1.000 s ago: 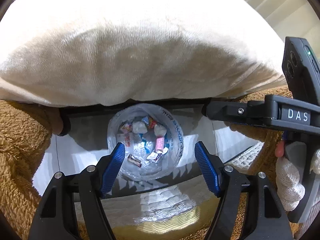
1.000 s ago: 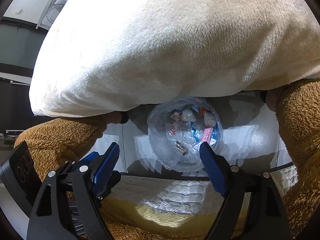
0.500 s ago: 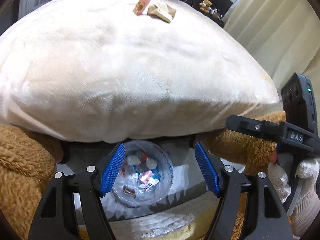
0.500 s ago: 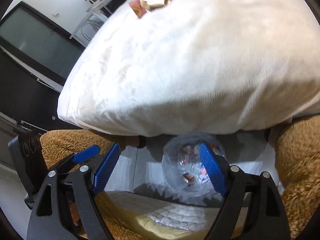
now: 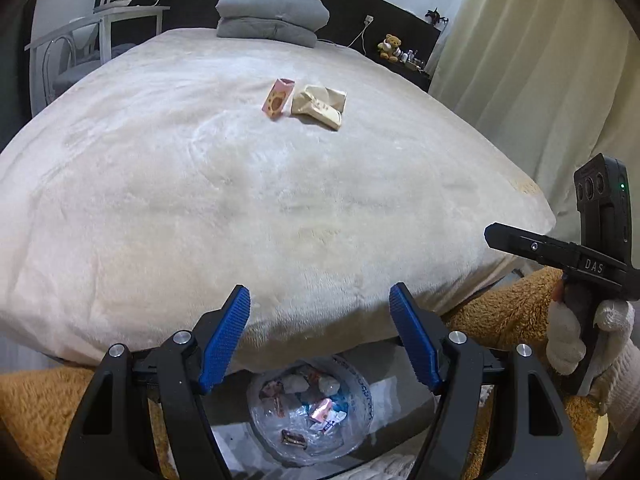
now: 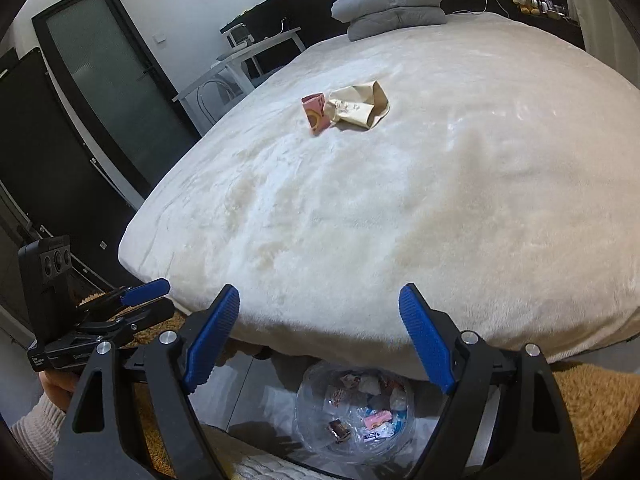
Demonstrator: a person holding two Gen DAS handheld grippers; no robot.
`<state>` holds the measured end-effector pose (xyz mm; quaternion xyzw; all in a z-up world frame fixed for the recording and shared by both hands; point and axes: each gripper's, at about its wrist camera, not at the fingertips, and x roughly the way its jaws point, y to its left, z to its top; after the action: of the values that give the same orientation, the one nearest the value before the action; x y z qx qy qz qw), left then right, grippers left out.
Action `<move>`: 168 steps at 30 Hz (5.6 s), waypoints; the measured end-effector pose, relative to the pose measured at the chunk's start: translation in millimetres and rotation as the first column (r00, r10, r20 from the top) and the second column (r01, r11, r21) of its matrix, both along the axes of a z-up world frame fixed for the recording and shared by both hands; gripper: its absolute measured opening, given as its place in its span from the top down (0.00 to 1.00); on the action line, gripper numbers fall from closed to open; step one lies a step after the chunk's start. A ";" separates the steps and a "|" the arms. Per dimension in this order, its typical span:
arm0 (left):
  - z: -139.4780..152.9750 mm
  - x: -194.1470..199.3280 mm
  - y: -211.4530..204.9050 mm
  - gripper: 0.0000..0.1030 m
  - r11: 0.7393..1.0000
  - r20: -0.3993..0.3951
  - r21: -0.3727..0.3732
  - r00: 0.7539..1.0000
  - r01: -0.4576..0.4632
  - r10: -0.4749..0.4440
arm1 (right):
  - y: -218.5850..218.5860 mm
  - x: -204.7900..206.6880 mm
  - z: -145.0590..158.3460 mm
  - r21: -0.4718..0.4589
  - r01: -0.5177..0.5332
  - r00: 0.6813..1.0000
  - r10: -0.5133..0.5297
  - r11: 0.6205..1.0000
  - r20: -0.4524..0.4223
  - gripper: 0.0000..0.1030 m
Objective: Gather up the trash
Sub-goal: 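Raise both open tools back over the pink cup and paper bag on the bed, then grasp the beige paper bag with the right tool while the left tool grasps the pink cup, then carry the paper bag and pink cup down over the clear bin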
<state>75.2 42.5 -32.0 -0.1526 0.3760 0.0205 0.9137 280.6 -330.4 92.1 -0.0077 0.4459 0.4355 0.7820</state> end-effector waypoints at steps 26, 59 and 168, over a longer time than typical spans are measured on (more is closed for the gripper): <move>30.7 93.5 97.8 0.31 0.991 0.072 0.115 0.995 -0.074 0.066 | 140.8 120.2 -25.7 -0.150 0.080 0.991 -0.062 0.985 0.121 0.21; 9.8 125.9 119.5 0.31 0.991 0.036 0.126 0.999 -0.037 0.033 | 242.8 195.7 -56.3 -0.191 0.265 0.959 -0.239 0.945 0.149 0.17; 41.5 169.2 42.5 0.75 0.989 0.192 0.149 0.981 -0.014 -0.015 | 67.0 130.6 21.9 -0.079 0.128 0.984 -0.117 0.989 0.133 0.22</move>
<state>244.5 85.0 9.5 -0.0848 0.2830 0.0333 0.9548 411.2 -263.4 114.0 -0.0424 0.4130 0.3652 0.8332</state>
